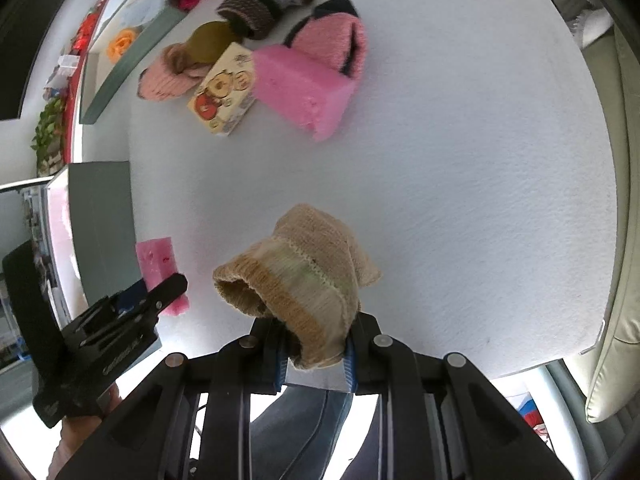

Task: Organize soft objects
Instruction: 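Lift and carry the sponge with the left gripper while the right carries the hat to the box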

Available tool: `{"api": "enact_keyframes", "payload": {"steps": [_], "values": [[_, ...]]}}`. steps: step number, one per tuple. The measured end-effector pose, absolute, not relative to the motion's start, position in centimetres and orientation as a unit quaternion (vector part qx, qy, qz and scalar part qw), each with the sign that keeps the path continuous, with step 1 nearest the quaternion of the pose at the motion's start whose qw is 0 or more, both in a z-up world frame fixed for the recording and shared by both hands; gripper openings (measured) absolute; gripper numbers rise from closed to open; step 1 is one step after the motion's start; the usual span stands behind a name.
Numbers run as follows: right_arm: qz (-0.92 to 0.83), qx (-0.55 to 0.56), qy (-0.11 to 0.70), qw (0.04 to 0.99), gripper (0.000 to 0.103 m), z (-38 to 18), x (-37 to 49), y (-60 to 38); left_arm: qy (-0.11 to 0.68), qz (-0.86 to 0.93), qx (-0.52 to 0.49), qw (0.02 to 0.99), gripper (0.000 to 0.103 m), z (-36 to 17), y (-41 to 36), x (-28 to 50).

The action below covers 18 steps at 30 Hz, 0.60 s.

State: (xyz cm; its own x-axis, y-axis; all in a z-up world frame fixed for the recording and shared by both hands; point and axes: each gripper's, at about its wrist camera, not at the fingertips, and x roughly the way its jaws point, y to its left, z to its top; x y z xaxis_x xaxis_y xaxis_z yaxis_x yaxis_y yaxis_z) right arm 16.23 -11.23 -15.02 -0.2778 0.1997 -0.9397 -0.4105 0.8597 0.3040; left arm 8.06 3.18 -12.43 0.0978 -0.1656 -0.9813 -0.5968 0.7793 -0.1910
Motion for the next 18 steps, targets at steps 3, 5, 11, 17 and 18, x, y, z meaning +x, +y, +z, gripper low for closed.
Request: {"api": "enact_keyframes", "payload": {"steps": [3,5,11,17,18], "values": [[0.266,-0.077,0.753,0.597,0.024,-13.8,16.7,-11.3,0.646,0.160,-0.291,0.687,0.045,-11.5,3.5,7.8],[0.272,-0.082,0.749,0.599,0.024,-13.3,16.6,-11.4,0.641,0.163,-0.288,0.693,0.045,-10.7,4.0,8.0],[0.289,-0.099,0.735,0.606,0.024,-11.8,15.6,-10.5,0.614,0.171,-0.282,0.717,0.045,-11.0,3.5,4.2],[0.305,-0.120,0.719,0.613,0.024,-10.1,14.8,-8.8,0.589,0.182,-0.290,0.732,0.045,-8.4,5.8,1.5],[0.308,-0.124,0.716,0.614,0.024,-9.8,14.6,-8.5,0.585,0.184,-0.292,0.734,0.045,-8.1,6.2,1.2]]}}
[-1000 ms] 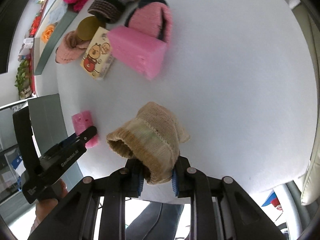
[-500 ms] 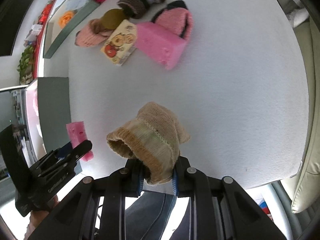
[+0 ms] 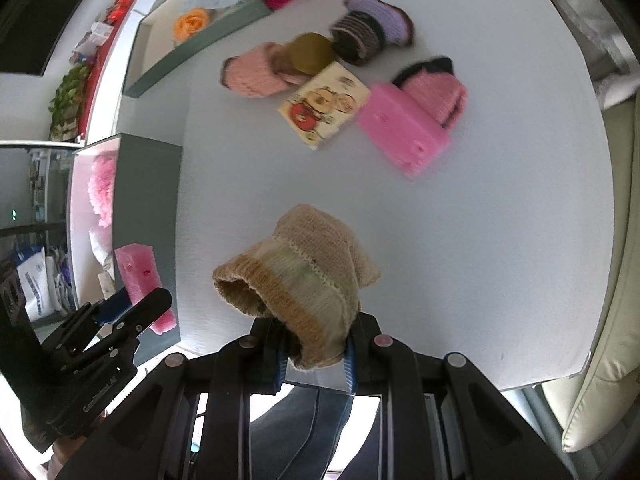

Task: Organize soft objects
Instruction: 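Lift and carry the sponge with the left gripper while the right carries the hat to the box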

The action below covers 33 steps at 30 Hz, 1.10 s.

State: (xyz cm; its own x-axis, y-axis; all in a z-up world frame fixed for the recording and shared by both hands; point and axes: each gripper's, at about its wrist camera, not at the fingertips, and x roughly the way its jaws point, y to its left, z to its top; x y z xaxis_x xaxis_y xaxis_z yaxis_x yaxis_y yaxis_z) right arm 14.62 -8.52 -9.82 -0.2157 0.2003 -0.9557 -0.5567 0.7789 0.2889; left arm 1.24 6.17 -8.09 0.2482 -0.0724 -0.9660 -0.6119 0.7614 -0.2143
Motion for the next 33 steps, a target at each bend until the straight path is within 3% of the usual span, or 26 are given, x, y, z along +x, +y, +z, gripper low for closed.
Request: {"api": "enact_keyframes", "payload": {"steps": [17,33], "values": [[0.360,-0.184,0.676,0.616,0.024,-6.2,11.2,-2.4,0.495,0.281,-0.349,0.745,0.045,-3.9,12.1,-6.0],[0.451,-0.256,0.629,0.579,0.024,-3.3,4.5,6.9,0.473,0.373,-0.374,0.705,0.045,-5.0,14.5,-13.4]]}}
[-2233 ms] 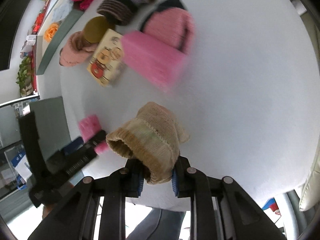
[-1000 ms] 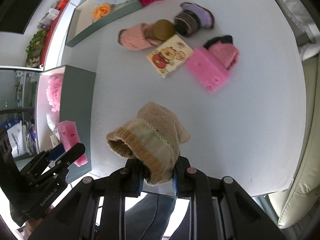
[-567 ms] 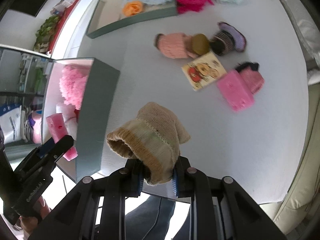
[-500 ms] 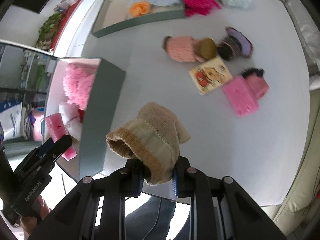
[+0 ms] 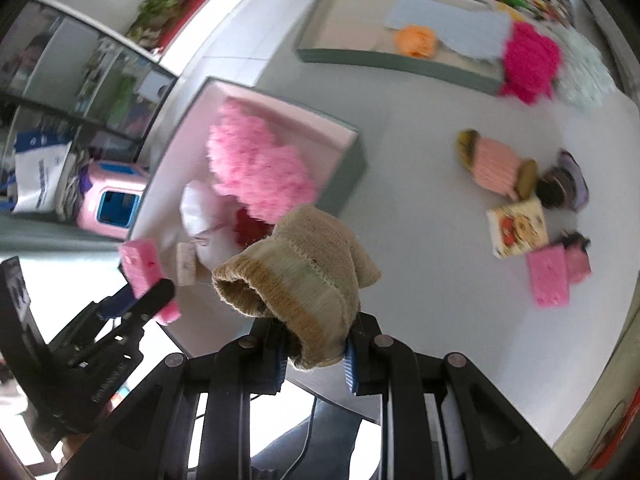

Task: Organize soft objects
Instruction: 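Lift and carry the sponge with the left gripper while the right carries the hat to the box, then lower the sponge and hat into the white box and open both grippers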

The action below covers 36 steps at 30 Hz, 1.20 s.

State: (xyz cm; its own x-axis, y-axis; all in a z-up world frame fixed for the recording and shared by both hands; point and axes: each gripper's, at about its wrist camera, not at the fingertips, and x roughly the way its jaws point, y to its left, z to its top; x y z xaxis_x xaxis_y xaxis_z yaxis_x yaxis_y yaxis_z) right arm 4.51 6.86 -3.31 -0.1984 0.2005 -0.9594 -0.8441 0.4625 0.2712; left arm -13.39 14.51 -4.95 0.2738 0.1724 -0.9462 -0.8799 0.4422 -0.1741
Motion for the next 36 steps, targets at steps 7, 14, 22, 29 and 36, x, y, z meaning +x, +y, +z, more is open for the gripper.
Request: {"api": "enact_keyframes", "payload": {"steps": [7,14,22,29,36], "values": [[0.478,-0.283,0.612,0.562,0.024,-2.7,1.6,9.9,0.476,0.381,-0.378,0.697,0.045,-5.7,14.3,-14.1],[0.488,-0.304,0.606,0.550,0.024,-3.1,-0.2,11.7,0.479,0.387,-0.388,0.686,0.045,-6.6,14.4,-14.8],[0.491,-0.322,0.605,0.538,0.024,-4.2,-1.5,13.0,0.484,0.396,-0.394,0.673,0.045,-7.3,14.9,-15.3],[0.490,-0.337,0.608,0.526,0.024,-5.3,-2.3,13.7,0.492,0.398,-0.395,0.666,0.045,-8.0,15.1,-15.2],[0.487,-0.344,0.611,0.520,0.024,-6.2,-2.8,14.2,0.501,0.393,-0.394,0.663,0.045,-8.4,15.0,-14.8]]}}
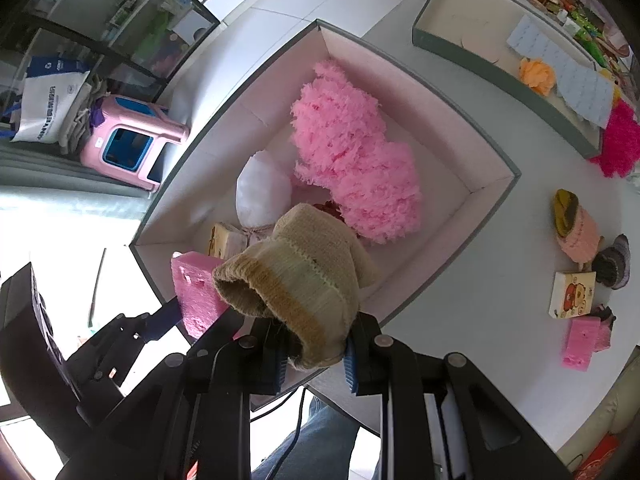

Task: Organize soft objects
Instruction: 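Lower the sponge and hat into the white box and open both grippers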

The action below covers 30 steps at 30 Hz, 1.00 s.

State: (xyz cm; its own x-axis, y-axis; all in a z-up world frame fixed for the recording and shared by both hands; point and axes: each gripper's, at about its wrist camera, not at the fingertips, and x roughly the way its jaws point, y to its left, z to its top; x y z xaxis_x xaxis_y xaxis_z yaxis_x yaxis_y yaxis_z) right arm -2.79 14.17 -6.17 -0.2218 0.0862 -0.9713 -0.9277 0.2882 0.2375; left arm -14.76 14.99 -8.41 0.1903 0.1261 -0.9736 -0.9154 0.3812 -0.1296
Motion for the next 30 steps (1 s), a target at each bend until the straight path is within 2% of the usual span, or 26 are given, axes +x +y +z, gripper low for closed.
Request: {"api": "enact_keyframes", "payload": {"steps": [25,27,28,29,30], "values": [[0.478,-0.360,0.622,0.505,0.027,-8.2,-3.3,14.8,0.518,0.385,-0.390,0.657,0.045,-9.4,14.7,-14.0],[0.478,-0.360,0.621,0.506,0.033,-8.2,-3.2,14.7,0.517,0.387,-0.391,0.656,0.053,-9.4,14.7,-14.0],[0.478,-0.360,0.620,0.508,0.036,-8.1,-3.1,14.7,0.516,0.390,-0.391,0.655,0.073,-9.3,14.7,-14.1],[0.478,-0.359,0.618,0.510,0.046,-8.0,-3.1,14.7,0.512,0.397,-0.391,0.654,0.090,-9.2,14.7,-14.2],[0.478,-0.358,0.616,0.514,0.058,-7.8,-2.9,14.6,0.506,0.402,-0.390,0.656,0.093,-8.9,14.7,-14.3]]}}
